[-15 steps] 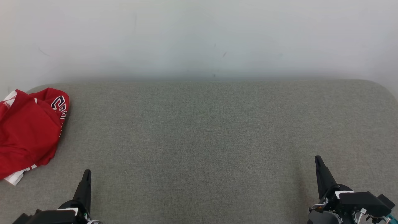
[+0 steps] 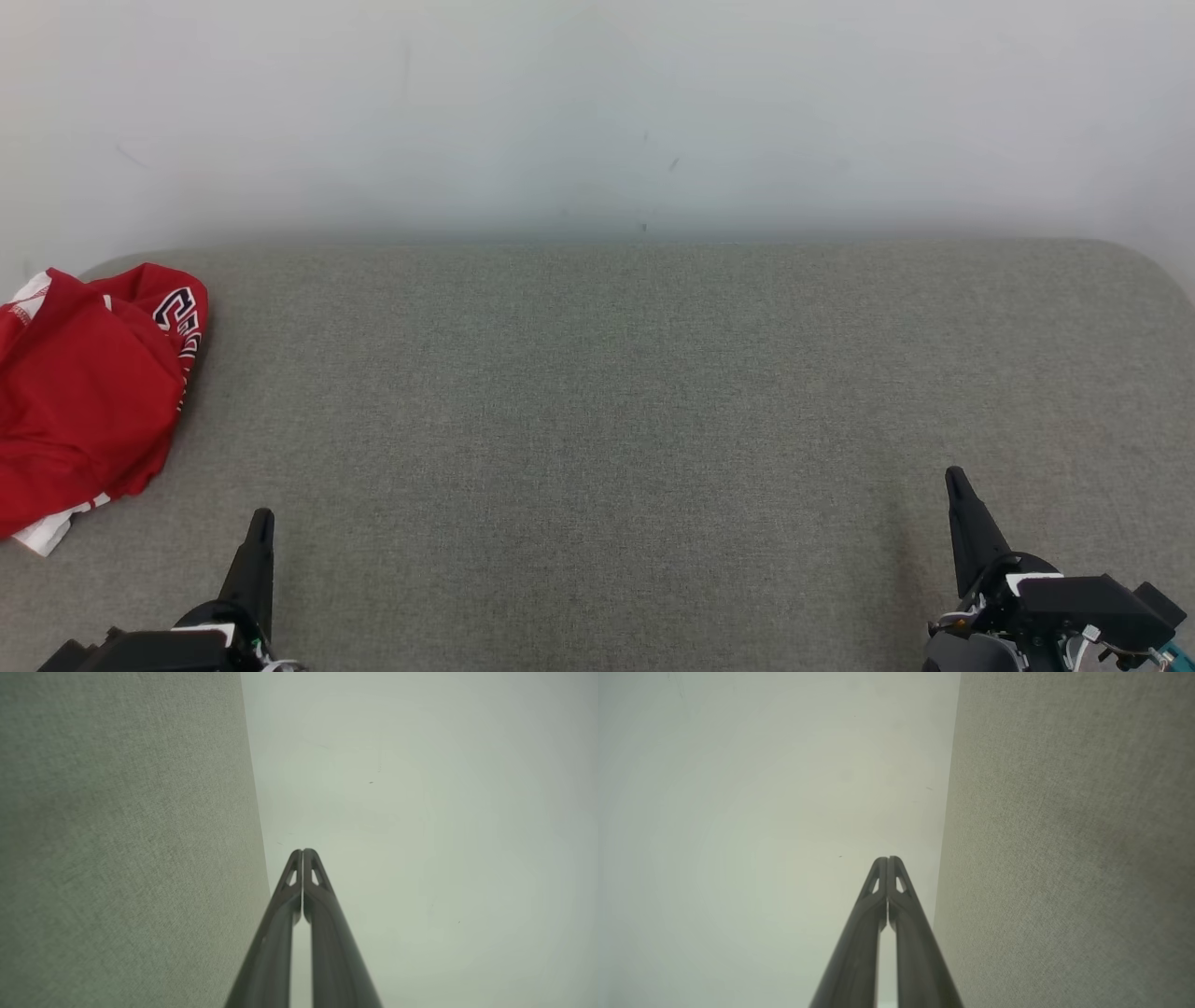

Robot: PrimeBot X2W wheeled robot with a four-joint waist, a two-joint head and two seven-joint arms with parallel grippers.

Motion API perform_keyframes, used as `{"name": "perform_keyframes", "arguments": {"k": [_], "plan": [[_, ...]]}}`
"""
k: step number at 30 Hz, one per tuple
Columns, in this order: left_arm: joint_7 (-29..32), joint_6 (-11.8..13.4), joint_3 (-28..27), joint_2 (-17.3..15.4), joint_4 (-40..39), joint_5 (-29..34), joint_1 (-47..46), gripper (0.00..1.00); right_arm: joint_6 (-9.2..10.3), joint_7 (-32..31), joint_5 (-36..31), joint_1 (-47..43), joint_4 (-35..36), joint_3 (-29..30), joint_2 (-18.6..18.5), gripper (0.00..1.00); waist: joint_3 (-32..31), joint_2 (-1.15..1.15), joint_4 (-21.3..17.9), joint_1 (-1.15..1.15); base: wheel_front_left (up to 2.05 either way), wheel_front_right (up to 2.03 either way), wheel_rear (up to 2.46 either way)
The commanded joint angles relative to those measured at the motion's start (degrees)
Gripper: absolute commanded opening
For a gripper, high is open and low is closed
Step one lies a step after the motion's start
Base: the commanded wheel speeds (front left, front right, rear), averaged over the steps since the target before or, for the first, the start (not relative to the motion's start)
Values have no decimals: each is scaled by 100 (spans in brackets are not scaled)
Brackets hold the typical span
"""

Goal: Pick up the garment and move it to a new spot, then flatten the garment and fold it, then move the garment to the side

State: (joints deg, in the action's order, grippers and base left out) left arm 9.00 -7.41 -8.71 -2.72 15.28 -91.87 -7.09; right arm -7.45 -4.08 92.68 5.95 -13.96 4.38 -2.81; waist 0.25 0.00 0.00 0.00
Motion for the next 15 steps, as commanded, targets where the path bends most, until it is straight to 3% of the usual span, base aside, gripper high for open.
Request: {"name": "perform_keyframes", "arguments": {"k": [1, 15], "plan": [[2, -17, -6, -32, -27, -33, -38, 0, -7, -15, -3, 54, 7, 1, -15, 0, 0, 0, 0, 0, 0, 0, 0], [2, -17, -7, -32, -27, -33, -38, 0, -7, -15, -3, 54, 7, 1, -15, 0, 0, 0, 0, 0, 0, 0, 0]]}}
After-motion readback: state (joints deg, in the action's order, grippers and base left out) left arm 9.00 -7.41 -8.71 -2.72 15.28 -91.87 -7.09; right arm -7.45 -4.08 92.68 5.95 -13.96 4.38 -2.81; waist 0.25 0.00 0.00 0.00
